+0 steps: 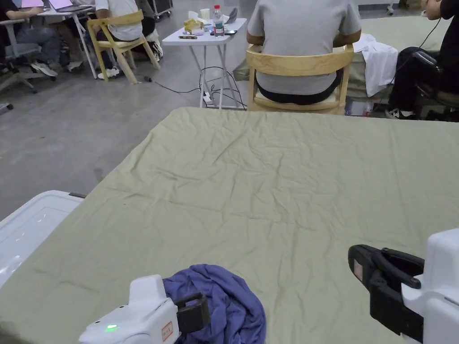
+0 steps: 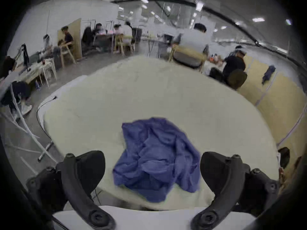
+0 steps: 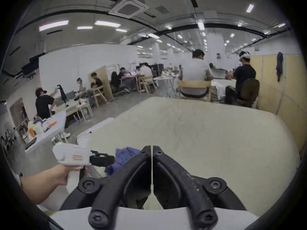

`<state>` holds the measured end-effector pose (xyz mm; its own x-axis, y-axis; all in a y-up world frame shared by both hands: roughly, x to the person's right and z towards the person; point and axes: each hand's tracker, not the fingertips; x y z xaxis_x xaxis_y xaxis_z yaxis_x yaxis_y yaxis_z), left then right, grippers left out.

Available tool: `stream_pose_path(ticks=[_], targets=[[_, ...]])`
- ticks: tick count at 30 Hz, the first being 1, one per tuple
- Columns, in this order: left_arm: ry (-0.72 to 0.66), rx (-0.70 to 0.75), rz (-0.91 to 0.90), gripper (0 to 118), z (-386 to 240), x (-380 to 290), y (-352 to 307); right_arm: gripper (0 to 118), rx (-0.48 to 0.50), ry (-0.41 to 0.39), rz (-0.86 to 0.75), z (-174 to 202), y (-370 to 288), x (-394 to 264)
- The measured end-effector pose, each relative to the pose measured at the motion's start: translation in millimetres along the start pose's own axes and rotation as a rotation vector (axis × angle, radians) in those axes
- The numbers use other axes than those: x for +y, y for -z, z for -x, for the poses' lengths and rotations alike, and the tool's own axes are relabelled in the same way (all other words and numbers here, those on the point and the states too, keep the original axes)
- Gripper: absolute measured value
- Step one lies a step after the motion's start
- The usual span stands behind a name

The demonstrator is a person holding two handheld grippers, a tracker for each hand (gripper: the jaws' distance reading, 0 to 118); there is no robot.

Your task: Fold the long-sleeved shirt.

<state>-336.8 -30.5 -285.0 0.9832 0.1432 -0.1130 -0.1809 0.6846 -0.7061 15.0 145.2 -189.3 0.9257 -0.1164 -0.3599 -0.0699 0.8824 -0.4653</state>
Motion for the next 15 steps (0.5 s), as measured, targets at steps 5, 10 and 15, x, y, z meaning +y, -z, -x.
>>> stream_pose_path(ticks=[5,10,15], targets=[[0.088,0.072,0.188,66,-7.8,-18.7,61.3,4,-0.036,0.027,0.049,-11.1,-1.9,-17.5],[0.033,-0.002,0.102,11,-8.2,14.7,34.4,3,-0.055,0.061,0.039,-16.2,-11.0,-16.3],[0.075,-0.163,-0.129,9,-50.5,84.9,-62.5,2,-0.063,0.103,-0.044,-20.9,-35.1,-5.5]])
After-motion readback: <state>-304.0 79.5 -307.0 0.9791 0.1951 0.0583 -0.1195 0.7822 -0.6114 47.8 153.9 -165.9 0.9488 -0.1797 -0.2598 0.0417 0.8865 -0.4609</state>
